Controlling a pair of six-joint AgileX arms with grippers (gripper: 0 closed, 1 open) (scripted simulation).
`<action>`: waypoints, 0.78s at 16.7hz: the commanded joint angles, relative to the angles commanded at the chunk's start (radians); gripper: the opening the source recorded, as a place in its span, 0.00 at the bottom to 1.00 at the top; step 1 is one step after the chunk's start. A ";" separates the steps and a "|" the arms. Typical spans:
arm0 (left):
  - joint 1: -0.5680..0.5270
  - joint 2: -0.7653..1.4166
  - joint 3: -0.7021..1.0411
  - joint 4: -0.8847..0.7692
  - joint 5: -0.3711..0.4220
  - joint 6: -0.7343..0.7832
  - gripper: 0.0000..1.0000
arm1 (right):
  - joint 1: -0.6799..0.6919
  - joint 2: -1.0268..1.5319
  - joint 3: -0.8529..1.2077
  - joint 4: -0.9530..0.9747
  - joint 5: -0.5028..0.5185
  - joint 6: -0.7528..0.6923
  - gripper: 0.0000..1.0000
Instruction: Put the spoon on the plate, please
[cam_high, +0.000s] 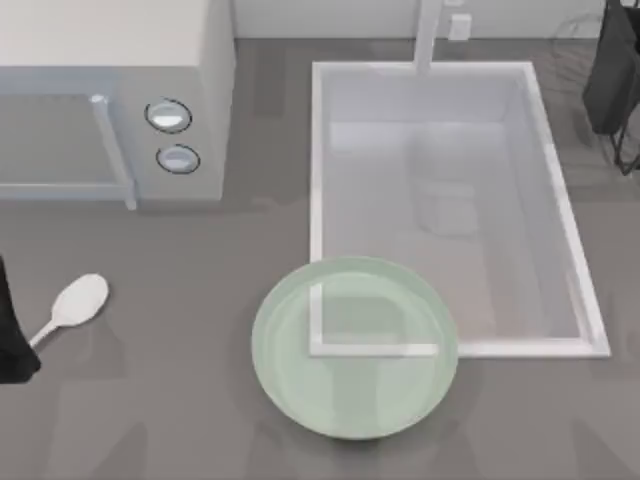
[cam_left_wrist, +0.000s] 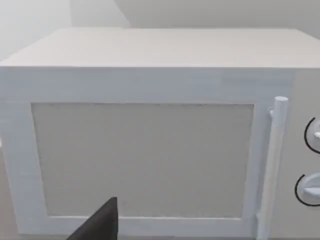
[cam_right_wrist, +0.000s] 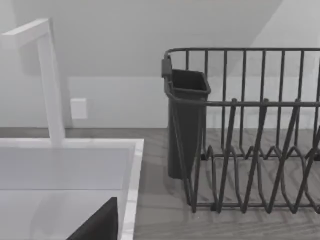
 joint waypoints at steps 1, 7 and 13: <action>0.000 0.000 0.000 0.000 0.000 0.000 1.00 | 0.000 0.000 0.000 0.000 0.000 0.000 1.00; 0.012 0.161 0.143 -0.126 -0.004 0.092 1.00 | 0.000 0.000 0.000 0.000 0.000 0.000 1.00; 0.031 0.681 0.471 -0.460 -0.002 0.315 1.00 | 0.000 0.000 0.000 0.000 0.000 0.000 1.00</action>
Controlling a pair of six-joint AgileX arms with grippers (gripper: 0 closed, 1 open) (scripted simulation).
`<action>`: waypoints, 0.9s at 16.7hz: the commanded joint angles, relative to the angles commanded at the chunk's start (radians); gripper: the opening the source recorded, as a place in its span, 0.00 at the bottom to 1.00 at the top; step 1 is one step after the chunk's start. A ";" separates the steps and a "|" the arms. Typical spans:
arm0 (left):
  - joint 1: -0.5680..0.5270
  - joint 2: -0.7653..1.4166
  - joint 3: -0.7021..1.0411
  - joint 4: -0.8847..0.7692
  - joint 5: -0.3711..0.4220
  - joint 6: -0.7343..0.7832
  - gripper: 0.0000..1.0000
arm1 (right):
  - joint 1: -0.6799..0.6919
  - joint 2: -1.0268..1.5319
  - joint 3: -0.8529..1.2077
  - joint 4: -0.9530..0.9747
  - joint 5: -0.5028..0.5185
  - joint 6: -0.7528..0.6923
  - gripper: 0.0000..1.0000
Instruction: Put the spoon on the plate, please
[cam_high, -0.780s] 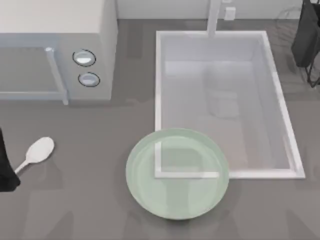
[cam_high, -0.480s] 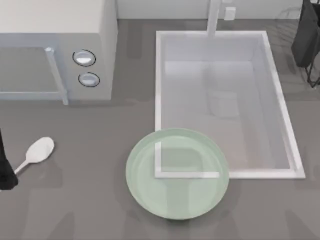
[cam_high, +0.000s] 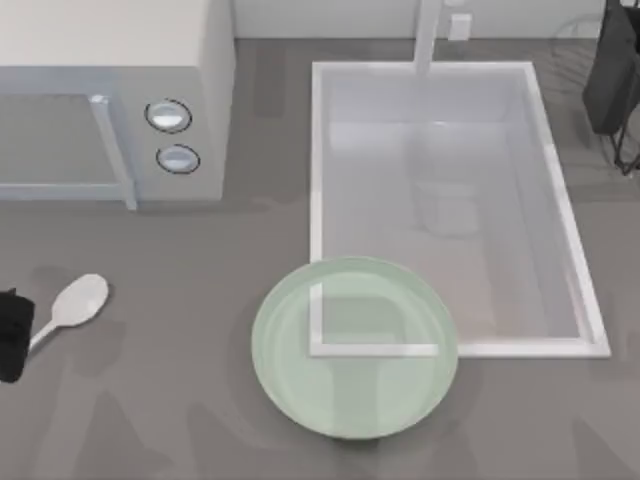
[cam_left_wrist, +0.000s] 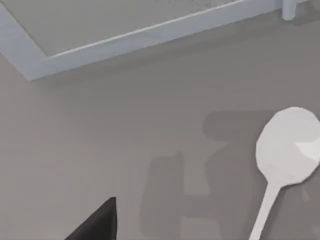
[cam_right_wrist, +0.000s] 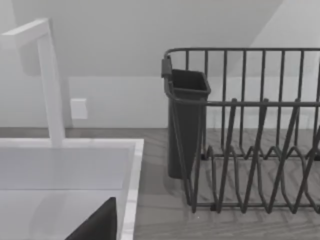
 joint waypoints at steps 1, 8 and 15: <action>0.004 0.104 0.058 -0.063 0.000 0.041 1.00 | 0.000 0.000 0.000 0.000 0.000 0.000 1.00; 0.030 0.703 0.431 -0.443 0.000 0.291 1.00 | 0.000 0.000 0.000 0.000 0.000 0.000 1.00; 0.041 0.921 0.598 -0.585 0.001 0.394 1.00 | 0.000 0.000 0.000 0.000 0.000 0.000 1.00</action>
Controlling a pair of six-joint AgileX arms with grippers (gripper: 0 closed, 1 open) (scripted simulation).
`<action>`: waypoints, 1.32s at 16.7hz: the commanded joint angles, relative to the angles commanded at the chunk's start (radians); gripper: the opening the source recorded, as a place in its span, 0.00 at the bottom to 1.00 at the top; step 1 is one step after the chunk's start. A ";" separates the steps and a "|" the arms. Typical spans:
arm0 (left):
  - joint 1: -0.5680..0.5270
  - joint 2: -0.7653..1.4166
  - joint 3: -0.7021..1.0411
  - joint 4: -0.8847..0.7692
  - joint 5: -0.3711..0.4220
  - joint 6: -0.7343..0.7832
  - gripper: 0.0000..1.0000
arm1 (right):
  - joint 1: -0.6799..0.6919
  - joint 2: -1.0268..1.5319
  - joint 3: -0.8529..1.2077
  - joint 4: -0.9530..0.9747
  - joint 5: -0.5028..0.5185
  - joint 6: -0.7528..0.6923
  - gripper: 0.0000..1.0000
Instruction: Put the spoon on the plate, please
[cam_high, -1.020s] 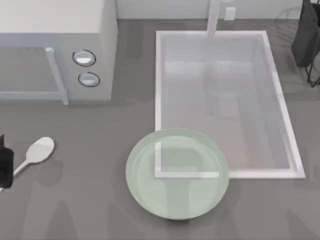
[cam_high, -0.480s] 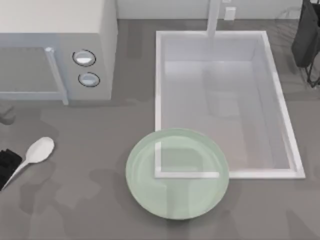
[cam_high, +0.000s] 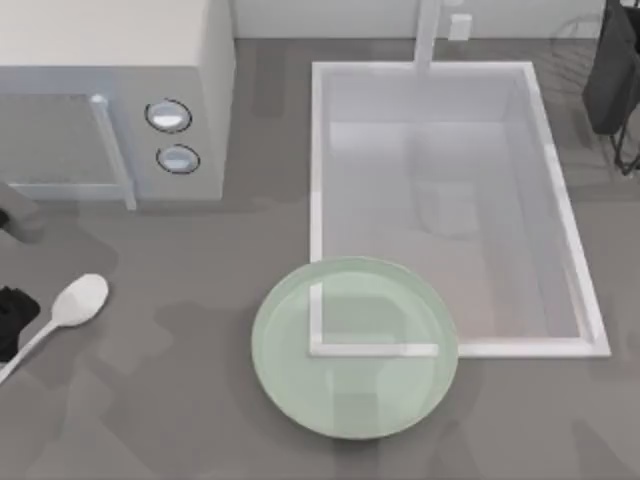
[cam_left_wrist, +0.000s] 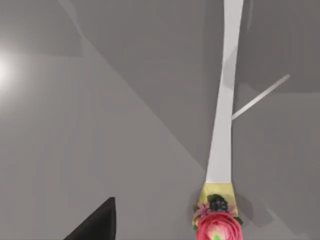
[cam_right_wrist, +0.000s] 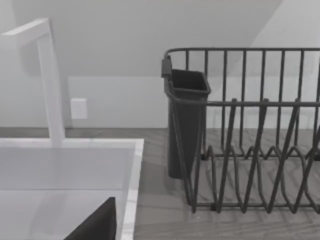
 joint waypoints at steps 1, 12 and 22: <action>0.000 0.000 0.000 0.000 0.000 0.000 1.00 | 0.000 0.000 0.000 0.000 0.000 0.000 1.00; 0.000 0.120 -0.147 0.274 0.000 0.002 1.00 | 0.000 0.000 0.000 0.000 0.000 0.000 1.00; 0.003 0.195 -0.229 0.425 0.000 0.006 0.92 | 0.000 0.000 0.000 0.000 0.000 0.000 1.00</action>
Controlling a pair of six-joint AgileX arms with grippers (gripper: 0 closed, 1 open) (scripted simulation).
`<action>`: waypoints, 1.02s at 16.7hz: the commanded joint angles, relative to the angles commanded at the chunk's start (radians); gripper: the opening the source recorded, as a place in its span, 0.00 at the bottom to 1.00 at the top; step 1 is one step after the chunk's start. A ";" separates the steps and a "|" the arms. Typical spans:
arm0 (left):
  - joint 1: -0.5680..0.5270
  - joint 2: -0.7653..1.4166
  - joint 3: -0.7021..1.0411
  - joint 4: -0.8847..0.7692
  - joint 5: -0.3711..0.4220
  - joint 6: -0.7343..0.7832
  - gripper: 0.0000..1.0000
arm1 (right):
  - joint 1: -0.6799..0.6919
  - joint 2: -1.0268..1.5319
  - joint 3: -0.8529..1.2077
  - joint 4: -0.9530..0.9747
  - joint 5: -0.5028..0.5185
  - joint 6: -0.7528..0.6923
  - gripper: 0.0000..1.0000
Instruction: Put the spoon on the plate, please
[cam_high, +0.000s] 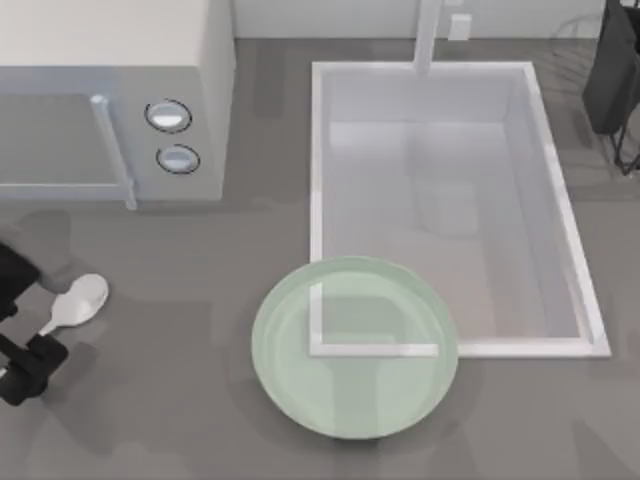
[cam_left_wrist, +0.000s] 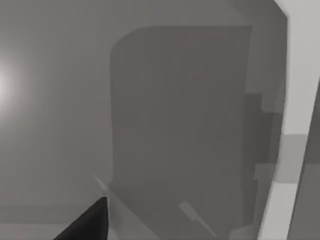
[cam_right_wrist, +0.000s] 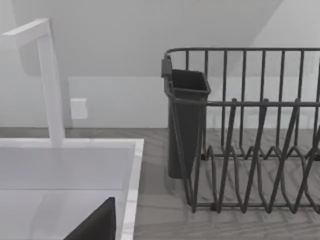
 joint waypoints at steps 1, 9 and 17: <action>0.000 0.000 0.000 0.000 0.000 0.000 0.85 | 0.000 0.000 0.000 0.000 0.000 0.000 1.00; 0.000 0.000 0.000 0.000 0.000 0.000 0.25 | 0.000 0.000 0.000 0.000 0.000 0.000 1.00; 0.000 0.000 0.000 0.000 0.000 0.000 0.00 | 0.000 0.000 0.000 0.000 0.000 0.000 1.00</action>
